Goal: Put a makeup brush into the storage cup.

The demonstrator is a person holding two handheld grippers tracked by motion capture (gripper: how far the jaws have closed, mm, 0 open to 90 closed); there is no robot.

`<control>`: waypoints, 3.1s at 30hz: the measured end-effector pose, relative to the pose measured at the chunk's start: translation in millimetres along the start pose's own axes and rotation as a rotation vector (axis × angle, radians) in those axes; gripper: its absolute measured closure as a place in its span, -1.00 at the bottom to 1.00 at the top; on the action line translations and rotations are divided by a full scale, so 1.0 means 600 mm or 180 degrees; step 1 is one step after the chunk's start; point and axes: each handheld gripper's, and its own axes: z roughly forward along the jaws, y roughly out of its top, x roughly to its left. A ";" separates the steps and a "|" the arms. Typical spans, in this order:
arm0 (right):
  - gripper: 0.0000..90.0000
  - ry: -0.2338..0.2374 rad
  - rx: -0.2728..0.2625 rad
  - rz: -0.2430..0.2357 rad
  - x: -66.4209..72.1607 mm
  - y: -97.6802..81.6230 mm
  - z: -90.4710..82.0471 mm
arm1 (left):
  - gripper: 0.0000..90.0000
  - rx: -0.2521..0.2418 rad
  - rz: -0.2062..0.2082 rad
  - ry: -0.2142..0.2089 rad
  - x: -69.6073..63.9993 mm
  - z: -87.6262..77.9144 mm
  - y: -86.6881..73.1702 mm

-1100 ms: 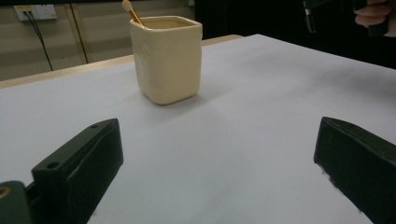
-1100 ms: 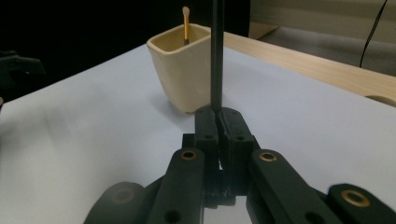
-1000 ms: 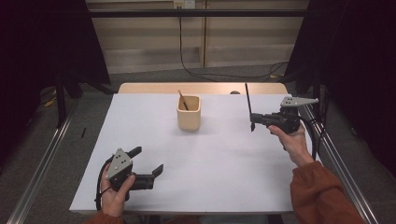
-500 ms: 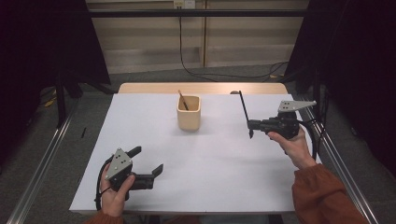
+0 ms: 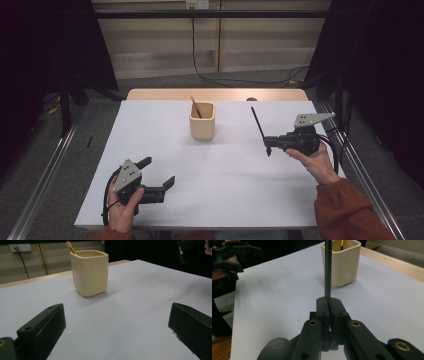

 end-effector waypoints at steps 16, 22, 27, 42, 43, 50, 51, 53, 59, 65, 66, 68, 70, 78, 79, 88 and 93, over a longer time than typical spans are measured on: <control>0.93 0.0271 0.0511 -0.0211 0.061 0.011 0.038 | -0.98 0.0000 0.0037 -0.0011 -0.001 0.002 0.000; 0.93 0.0374 0.0575 -0.0294 0.072 0.025 0.051 | -0.98 -0.0003 0.0039 -0.0044 -0.001 0.003 0.000; 0.93 0.0395 0.0654 -0.0321 0.074 0.032 0.059 | -0.98 0.0012 0.0059 -0.0050 -0.001 0.004 0.000; 0.92 0.0480 0.1400 -0.0501 0.080 0.063 0.103 | -0.98 0.0027 0.0075 -0.0064 0.000 0.003 -0.002; 0.92 0.0460 0.1475 -0.0526 0.080 0.065 0.106 | -0.98 0.0030 0.0078 -0.0066 0.000 0.003 -0.002; 0.92 0.0507 0.1800 -0.0621 0.082 0.080 0.116 | -0.98 0.0036 0.0073 -0.0059 0.000 0.004 -0.002; 0.92 0.0561 0.1850 -0.0630 0.082 0.081 0.117 | -0.98 0.0040 0.0071 -0.0073 0.000 0.004 -0.002; 0.92 0.0603 0.1847 -0.0632 0.083 0.083 0.116 | -0.98 0.0039 0.0078 -0.0058 0.000 0.003 -0.002; 0.92 0.0586 0.2142 -0.0637 0.084 0.080 0.129 | -0.97 0.0039 0.0072 -0.0094 0.001 0.003 -0.002; 0.92 0.0503 0.2301 -0.0724 0.090 0.086 0.138 | -0.97 0.0046 0.0069 -0.0074 0.001 0.003 -0.002; 0.92 0.0487 0.2337 -0.0737 0.091 0.087 0.138 | -0.97 0.0040 0.0057 -0.0074 0.000 0.003 -0.002; 0.92 0.0471 0.2424 -0.0724 0.092 0.086 0.139 | -0.97 0.0049 0.0054 -0.0096 0.001 0.003 -0.002; 0.92 0.0521 0.2465 -0.0733 0.089 0.084 0.141 | -0.96 0.0034 0.0051 -0.0109 0.001 0.002 -0.002; 0.92 0.0508 0.2846 -0.0754 0.091 0.066 0.156 | -0.96 0.0059 0.0073 -0.0156 0.000 0.004 -0.002; 0.92 0.0518 0.2912 -0.0794 0.091 0.064 0.158 | -0.96 0.0057 0.0067 -0.0157 0.000 0.005 -0.002; 0.92 0.0545 0.3006 -0.0833 0.095 0.057 0.167 | -0.96 0.0040 0.0054 -0.0249 0.003 0.000 0.009; 0.92 0.0584 0.2954 -0.0830 0.095 0.050 0.166 | -0.97 -0.0157 0.0024 -0.0235 0.003 -0.006 0.027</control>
